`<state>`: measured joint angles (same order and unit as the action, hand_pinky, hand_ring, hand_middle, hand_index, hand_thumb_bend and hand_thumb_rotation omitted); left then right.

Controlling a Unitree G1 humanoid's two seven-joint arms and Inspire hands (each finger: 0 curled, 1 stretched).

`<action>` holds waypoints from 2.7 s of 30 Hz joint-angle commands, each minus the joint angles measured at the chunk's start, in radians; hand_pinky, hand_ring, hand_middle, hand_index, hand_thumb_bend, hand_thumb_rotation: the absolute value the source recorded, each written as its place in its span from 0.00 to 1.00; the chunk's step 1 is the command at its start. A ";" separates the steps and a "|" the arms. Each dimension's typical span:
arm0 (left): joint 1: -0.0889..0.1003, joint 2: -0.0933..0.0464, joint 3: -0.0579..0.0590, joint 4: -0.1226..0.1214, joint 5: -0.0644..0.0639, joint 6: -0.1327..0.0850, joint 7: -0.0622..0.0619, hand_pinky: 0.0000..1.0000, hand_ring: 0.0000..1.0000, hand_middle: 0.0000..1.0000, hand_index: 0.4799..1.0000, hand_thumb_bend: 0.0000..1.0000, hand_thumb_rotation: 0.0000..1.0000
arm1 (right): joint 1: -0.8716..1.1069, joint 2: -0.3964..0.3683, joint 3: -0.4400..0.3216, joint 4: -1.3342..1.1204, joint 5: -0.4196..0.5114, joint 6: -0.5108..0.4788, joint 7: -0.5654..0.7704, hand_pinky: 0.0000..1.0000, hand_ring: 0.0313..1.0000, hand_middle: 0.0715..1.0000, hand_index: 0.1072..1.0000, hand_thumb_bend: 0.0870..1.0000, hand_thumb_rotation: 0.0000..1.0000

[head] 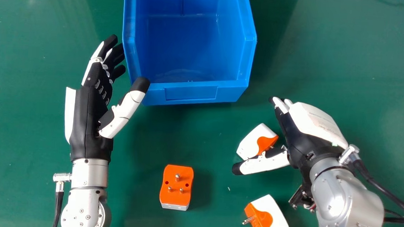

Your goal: Pick all objects and put in blue box

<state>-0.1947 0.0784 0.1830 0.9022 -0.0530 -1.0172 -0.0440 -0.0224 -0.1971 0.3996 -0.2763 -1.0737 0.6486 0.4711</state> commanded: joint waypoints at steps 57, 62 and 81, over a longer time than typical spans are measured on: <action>0.024 -0.004 -0.001 -0.008 0.002 -0.041 0.006 0.86 0.88 0.86 0.75 0.79 0.50 | -0.132 0.005 0.114 0.245 0.081 0.001 -0.065 0.57 0.88 0.93 0.92 1.00 0.32; 0.021 -0.007 0.000 -0.008 0.001 -0.038 0.008 0.86 0.88 0.86 0.75 0.79 0.50 | -0.135 -0.002 0.120 0.250 0.090 -0.013 -0.063 0.56 0.87 0.92 0.91 1.00 0.33; -0.001 -0.003 -0.002 0.000 0.000 -0.031 0.010 0.86 0.88 0.86 0.75 0.79 0.50 | -0.156 0.018 0.142 0.283 0.103 -0.046 -0.071 0.47 0.77 0.86 0.91 0.98 0.34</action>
<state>-0.1815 0.0762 0.1827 0.9134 -0.0505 -1.0358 -0.0323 -0.1955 -0.2080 0.5057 -0.0074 -1.0262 0.6257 0.3547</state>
